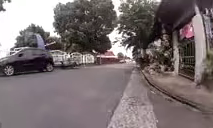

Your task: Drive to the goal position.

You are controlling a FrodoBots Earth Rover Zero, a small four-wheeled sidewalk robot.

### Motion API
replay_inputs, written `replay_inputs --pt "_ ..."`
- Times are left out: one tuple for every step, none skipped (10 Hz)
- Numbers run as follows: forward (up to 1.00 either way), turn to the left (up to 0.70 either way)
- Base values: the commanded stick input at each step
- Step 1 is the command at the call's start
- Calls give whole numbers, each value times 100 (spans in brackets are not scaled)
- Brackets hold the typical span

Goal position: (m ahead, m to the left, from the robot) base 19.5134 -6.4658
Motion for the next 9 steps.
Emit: replay_inputs --pt "100 0" --pt "100 0" --pt "100 0" --pt "100 0" --pt "100 0" --pt "100 0" --pt "100 0" --pt "100 0" --pt "100 0"
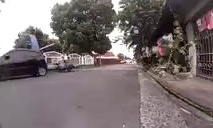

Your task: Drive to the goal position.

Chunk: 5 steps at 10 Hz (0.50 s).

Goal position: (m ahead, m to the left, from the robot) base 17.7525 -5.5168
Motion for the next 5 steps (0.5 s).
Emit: replay_inputs --pt "100 0" --pt "100 0" --pt "100 0" --pt "100 0" --pt "100 -23"
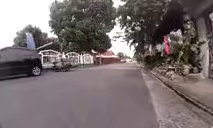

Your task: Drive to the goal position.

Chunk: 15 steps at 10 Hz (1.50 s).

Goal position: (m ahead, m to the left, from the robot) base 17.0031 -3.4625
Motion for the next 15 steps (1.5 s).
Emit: replay_inputs --pt "100 -40" --pt "100 -27" --pt "100 0" --pt "100 0" --pt "100 0" --pt "100 0" --pt "100 0" --pt "100 0" --pt "100 0" --pt "100 0" --pt "100 0" --pt "100 0" --pt "100 0" --pt "100 -37" --pt "100 -40"
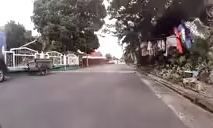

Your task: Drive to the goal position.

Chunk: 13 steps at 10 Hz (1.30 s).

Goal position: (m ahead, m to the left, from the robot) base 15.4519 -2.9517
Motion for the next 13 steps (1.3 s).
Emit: replay_inputs --pt "100 -40" --pt "100 -17" --pt "100 0" --pt "100 0" --pt "100 0" --pt "100 0" --pt "100 0" --pt "100 0" --pt "100 0" --pt "100 0" --pt "100 0" --pt "100 0" --pt "100 -7"
